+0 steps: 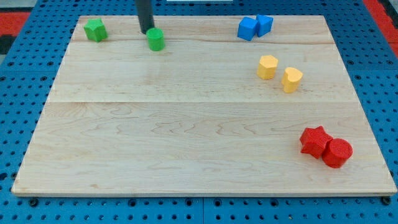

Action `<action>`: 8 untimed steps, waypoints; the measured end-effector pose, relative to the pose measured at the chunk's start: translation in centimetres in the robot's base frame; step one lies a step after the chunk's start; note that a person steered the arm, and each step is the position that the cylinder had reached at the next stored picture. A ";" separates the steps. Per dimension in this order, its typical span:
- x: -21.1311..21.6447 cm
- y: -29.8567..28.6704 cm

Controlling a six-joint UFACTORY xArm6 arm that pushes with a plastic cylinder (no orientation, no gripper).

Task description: Place the green circle towards the left side of the yellow hexagon

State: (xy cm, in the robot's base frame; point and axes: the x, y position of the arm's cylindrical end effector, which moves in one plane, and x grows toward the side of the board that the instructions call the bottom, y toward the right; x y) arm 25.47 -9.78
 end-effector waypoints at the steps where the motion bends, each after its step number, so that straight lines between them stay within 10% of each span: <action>1: 3.8 5.3; 3: 5.1 0.1; 7: 11.5 17.7; 8: 11.5 12.3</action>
State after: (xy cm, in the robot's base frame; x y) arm 36.97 2.54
